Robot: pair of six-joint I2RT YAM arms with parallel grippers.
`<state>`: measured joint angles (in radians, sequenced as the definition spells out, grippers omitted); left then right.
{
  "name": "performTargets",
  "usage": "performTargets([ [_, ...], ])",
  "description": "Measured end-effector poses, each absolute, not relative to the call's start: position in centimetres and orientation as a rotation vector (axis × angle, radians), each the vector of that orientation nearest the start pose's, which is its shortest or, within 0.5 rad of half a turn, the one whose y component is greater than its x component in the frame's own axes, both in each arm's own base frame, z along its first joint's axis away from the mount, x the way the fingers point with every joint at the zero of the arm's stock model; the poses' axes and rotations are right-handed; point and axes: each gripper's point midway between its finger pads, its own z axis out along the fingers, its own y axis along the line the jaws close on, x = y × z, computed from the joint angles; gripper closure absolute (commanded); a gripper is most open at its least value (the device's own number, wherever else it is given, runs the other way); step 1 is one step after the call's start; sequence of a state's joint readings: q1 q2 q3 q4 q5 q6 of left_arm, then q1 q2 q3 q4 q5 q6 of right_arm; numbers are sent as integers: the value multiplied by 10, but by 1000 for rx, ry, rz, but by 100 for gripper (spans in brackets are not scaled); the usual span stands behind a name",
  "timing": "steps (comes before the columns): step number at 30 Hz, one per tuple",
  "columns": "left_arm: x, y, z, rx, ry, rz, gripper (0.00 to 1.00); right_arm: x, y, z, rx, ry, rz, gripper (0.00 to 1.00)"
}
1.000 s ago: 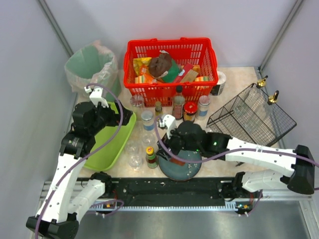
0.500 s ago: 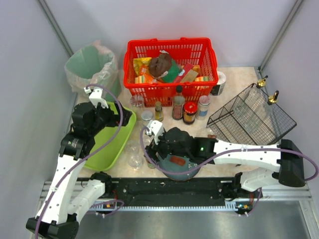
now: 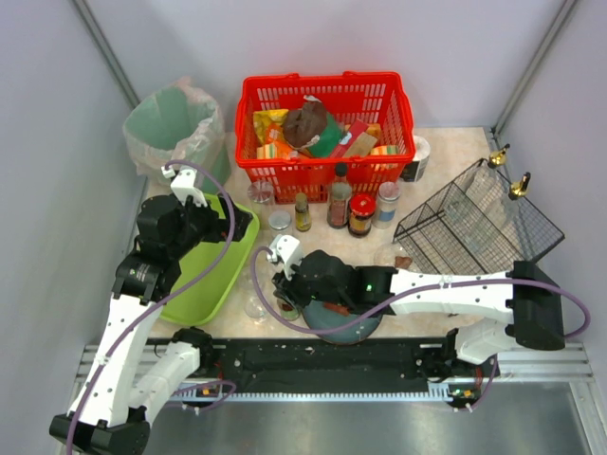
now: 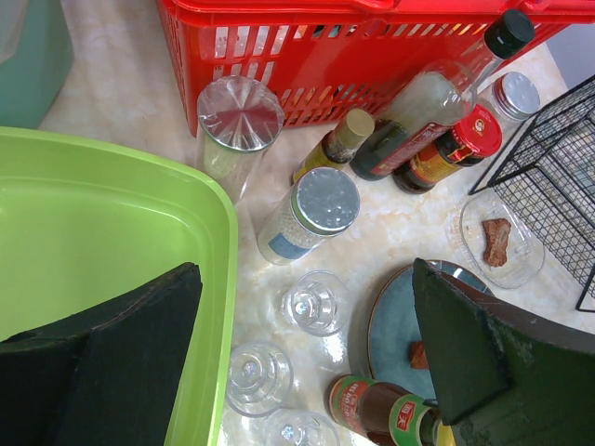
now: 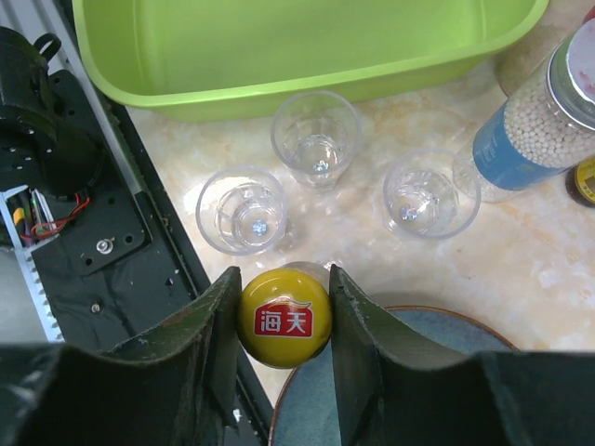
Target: Clear the kitchen counter
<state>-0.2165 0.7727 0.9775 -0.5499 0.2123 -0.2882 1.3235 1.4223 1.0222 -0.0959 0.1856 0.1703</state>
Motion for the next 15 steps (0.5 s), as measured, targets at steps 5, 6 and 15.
performTargets([
  [5,257,-106,287,76,1944,-541,2,131,409,181,-1046,1862,711,97],
  [6,257,-106,287,76,1944,-541,2,131,408,181,-1044,1863,711,100],
  [15,257,-106,286,76,1944,-542,2,135,399,184,-1031,1896,650,100],
])
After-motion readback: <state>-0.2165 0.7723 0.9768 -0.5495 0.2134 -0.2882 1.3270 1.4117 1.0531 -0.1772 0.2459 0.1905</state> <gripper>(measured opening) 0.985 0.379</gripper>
